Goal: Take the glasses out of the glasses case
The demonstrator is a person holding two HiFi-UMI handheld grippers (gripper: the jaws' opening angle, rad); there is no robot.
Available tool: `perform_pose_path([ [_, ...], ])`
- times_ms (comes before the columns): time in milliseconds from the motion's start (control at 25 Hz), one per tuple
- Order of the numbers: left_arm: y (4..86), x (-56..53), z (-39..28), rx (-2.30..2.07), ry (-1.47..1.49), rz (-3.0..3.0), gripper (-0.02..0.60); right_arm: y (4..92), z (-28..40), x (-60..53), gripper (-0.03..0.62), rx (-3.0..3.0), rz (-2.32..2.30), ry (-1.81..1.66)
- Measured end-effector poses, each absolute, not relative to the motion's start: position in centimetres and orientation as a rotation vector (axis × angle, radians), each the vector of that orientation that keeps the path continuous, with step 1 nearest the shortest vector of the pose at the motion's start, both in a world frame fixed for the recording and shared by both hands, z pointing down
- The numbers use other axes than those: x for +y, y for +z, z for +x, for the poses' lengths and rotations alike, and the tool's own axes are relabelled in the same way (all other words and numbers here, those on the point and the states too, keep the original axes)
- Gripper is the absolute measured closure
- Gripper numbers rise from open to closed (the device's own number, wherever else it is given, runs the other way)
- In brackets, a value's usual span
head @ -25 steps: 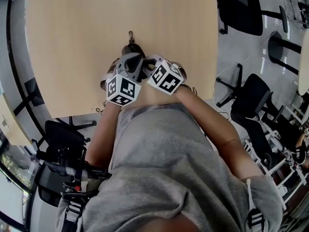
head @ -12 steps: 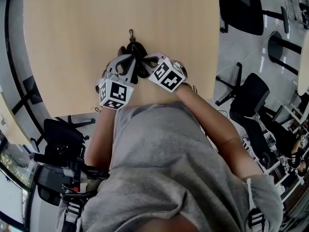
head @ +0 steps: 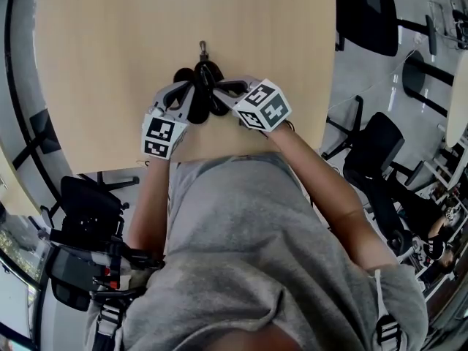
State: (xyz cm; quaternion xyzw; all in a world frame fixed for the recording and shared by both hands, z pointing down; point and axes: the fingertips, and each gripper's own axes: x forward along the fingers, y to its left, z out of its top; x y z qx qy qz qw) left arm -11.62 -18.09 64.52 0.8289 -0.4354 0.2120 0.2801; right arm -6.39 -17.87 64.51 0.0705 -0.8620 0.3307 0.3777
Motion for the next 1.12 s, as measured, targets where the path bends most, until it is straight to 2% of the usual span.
perform_pose_path([
  [80,64.7,-18.1,-12.1,-1.205,0.475,2.196,0.574,64.2,-7.3,-17.4,0.491,-2.197,0.163,0.828],
  [120,64.7,-18.1,-12.3,-1.221,0.437,2.190,0.574,64.3,-7.7,-17.1,0.482,-2.186,0.155,0.806],
  [480,64.6,-17.9,-12.7,-1.230,0.329,2.191,0.574,67.8,-8.7,-16.8,0.476,-2.009,0.187,0.435],
  [760,64.8,-17.2,-12.4,-1.209,0.329,2.185,0.574,68.5,-8.3,-17.1,0.493,-1.936,0.196,0.466],
  [920,65.2,-17.5,-12.2,-1.182,0.335,2.194,0.574,68.7,-7.5,-18.1,0.516,-1.872,0.201,0.451],
  [1000,65.2,-17.6,-12.4,-1.185,0.332,2.196,0.574,68.8,-7.5,-18.2,0.556,-1.860,0.183,0.440],
  [1120,64.9,-17.8,-12.7,-1.193,0.319,2.194,0.574,68.8,-7.2,-17.9,0.556,-1.862,0.167,0.445],
])
